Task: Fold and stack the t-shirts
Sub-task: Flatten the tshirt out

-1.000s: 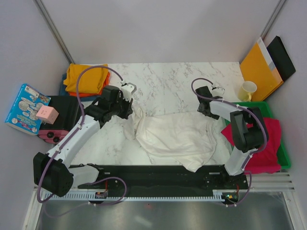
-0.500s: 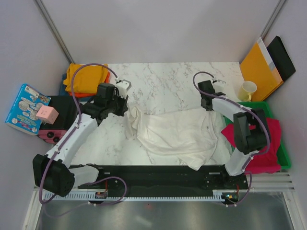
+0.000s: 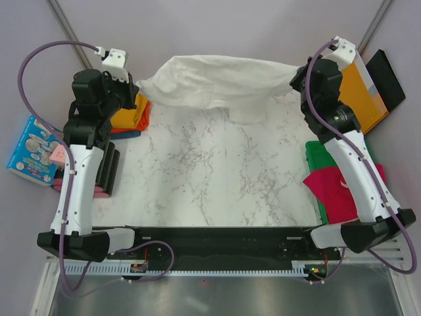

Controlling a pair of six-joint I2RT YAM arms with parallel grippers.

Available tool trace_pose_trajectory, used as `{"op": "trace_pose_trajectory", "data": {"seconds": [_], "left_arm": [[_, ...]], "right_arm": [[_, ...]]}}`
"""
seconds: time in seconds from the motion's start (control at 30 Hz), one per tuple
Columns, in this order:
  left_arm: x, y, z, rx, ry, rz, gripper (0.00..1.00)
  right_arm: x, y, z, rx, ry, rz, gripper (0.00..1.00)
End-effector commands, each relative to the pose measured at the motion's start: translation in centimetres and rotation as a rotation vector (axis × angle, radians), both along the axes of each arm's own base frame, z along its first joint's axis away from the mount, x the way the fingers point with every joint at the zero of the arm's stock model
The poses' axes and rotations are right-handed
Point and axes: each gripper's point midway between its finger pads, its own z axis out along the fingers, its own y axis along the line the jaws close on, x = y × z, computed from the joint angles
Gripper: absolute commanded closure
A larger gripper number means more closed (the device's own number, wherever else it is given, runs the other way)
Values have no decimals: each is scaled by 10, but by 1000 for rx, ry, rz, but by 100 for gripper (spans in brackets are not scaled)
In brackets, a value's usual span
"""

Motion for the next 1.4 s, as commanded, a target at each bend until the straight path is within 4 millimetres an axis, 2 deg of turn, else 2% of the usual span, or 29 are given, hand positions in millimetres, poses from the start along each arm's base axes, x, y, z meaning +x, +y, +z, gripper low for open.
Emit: {"op": "trace_pose_trajectory", "data": {"seconds": [0.0,0.07,0.23,0.33,0.37,0.43,0.53,0.6,0.63,0.67,0.7,0.73,0.77,0.8,0.83,0.87,0.9,0.93,1.0,1.07,1.1,1.13,1.17,1.2,1.23,1.27,1.3,1.33,1.37], "left_arm": [[5,3,-65,47,161,-7,98],[5,9,-97,64,226,11,98],[7,27,-144,95,290,53,98],[-2,30,-181,108,356,52,98],[-7,32,-199,116,383,53,98],[-12,33,-214,124,403,54,98],[-15,36,-228,133,421,61,98],[-6,36,-218,137,399,63,98],[1,38,-216,140,402,67,98],[15,39,-191,137,354,77,98],[21,40,-181,135,353,80,98],[29,42,-169,130,340,87,98],[49,41,-138,119,285,93,98],[54,41,-125,117,279,94,98],[62,41,-111,109,259,98,98],[75,41,-72,100,182,105,98],[78,41,-59,96,170,108,98],[80,41,-25,87,99,109,98],[82,42,-11,78,72,112,98],[78,40,-14,68,81,105,98],[76,40,-23,64,100,103,98],[74,39,-55,67,160,94,98],[71,39,-73,69,190,93,98],[65,40,-80,72,188,97,98],[58,41,-126,83,268,97,98],[52,40,-143,87,293,85,98],[42,41,-152,94,295,83,98],[26,42,-194,109,379,80,98],[18,42,-206,116,397,78,98]], "right_arm": [[-12,-19,-97,-135,257,-52,100],[-22,-24,-129,-158,324,-57,100],[-42,-32,-165,-169,387,-65,100],[-58,-36,-215,-175,475,-68,100],[-62,-37,-224,-173,487,-69,100],[-70,-39,-250,-173,531,-75,100],[-71,-41,-262,-177,547,-77,100],[-63,-45,-263,-189,560,-80,100],[-53,-47,-248,-180,533,-86,100],[-44,-49,-247,-185,540,-88,100],[-36,-56,-237,-174,530,-106,100],[-19,-55,-203,-147,459,-106,100],[-8,-54,-194,-146,448,-107,100],[-1,-54,-177,-140,424,-109,100],[11,-51,-132,-115,332,-108,100],[19,-49,-121,-110,314,-104,100],[21,-47,-106,-106,293,-97,100],[24,-46,-77,-90,234,-92,100],[25,-44,-68,-105,226,-77,100],[19,-47,-76,-118,248,-84,100],[16,-49,-105,-139,308,-86,100],[7,-52,-112,-140,314,-92,100],[2,-54,-128,-146,342,-98,100],[-8,-56,-169,-160,411,-96,100],[-19,-57,-177,-145,413,-99,100],[-25,-57,-191,-137,424,-95,100],[-43,-60,-233,-150,508,-93,100],[-55,-61,-239,-125,504,-97,100],[-65,-62,-251,-118,521,-95,100]]}}
